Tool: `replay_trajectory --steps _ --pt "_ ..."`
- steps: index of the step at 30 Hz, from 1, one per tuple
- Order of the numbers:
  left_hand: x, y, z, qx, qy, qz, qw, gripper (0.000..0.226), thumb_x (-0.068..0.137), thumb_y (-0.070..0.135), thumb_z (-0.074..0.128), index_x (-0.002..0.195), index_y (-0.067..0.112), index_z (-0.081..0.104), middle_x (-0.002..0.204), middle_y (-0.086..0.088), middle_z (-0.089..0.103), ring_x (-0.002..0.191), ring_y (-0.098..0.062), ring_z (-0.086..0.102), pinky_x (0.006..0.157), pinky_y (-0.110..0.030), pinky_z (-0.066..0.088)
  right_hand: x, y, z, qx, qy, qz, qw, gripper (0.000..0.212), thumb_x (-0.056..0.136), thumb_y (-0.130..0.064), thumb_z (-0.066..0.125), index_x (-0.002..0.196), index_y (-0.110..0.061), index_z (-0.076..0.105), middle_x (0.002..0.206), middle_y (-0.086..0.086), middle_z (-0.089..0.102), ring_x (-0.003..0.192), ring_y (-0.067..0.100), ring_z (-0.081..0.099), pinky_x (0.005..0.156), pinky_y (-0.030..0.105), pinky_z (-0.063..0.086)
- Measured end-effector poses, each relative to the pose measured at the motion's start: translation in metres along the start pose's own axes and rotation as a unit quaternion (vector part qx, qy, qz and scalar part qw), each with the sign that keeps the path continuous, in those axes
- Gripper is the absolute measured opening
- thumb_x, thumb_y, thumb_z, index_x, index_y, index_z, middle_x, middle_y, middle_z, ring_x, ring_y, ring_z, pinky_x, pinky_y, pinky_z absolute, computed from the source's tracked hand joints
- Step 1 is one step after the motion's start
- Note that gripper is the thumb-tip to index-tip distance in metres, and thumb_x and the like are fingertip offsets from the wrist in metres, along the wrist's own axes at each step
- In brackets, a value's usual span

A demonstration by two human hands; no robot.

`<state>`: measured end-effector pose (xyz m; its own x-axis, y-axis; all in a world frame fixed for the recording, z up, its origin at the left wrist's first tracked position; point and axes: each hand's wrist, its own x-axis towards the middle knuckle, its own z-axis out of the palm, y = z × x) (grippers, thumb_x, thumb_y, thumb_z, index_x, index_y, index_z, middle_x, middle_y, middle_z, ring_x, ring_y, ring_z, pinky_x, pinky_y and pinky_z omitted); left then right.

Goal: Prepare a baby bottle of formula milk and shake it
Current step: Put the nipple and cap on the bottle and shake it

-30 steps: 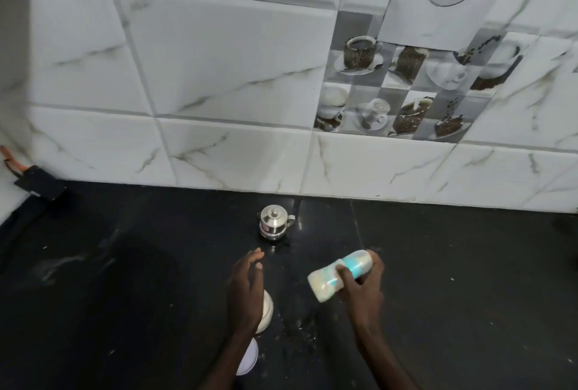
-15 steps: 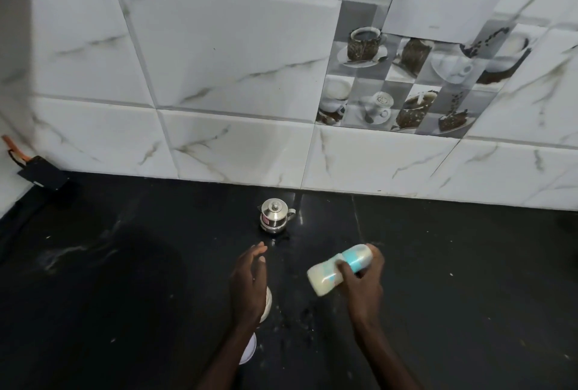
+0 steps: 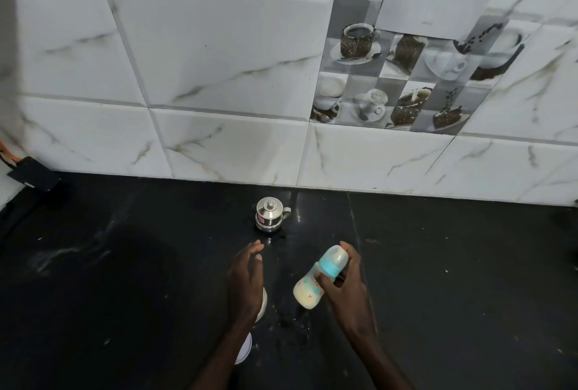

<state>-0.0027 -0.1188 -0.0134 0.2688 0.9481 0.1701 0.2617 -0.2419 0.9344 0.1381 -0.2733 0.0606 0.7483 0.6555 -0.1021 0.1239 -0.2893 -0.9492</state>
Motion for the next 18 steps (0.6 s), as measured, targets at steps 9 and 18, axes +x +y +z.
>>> replay_trajectory --steps 9,18 --pt "0.001 0.006 -0.006 0.023 -0.004 -0.018 1.000 0.034 0.097 0.024 0.048 0.123 0.023 0.069 0.128 0.019 0.063 0.122 0.002 0.055 0.106 -0.025 0.042 0.000 0.022 0.012 -0.062 -0.039 -0.005 0.997 0.089 0.081 -0.019 0.083 0.145 -0.053 0.032 0.117 -0.019 0.067 0.102 0.005 0.070 0.089 0.030 0.058" --pt "-0.002 -0.002 -0.016 0.005 0.003 -0.033 0.999 0.039 0.093 0.031 0.045 0.122 0.024 0.071 0.131 0.013 0.067 0.124 -0.002 0.058 0.107 -0.028 0.045 -0.007 0.054 0.030 -0.133 -0.104 0.007 0.986 0.089 0.077 -0.032 0.082 0.150 -0.044 0.033 0.133 -0.020 0.059 0.114 -0.006 0.059 0.088 0.000 0.040"
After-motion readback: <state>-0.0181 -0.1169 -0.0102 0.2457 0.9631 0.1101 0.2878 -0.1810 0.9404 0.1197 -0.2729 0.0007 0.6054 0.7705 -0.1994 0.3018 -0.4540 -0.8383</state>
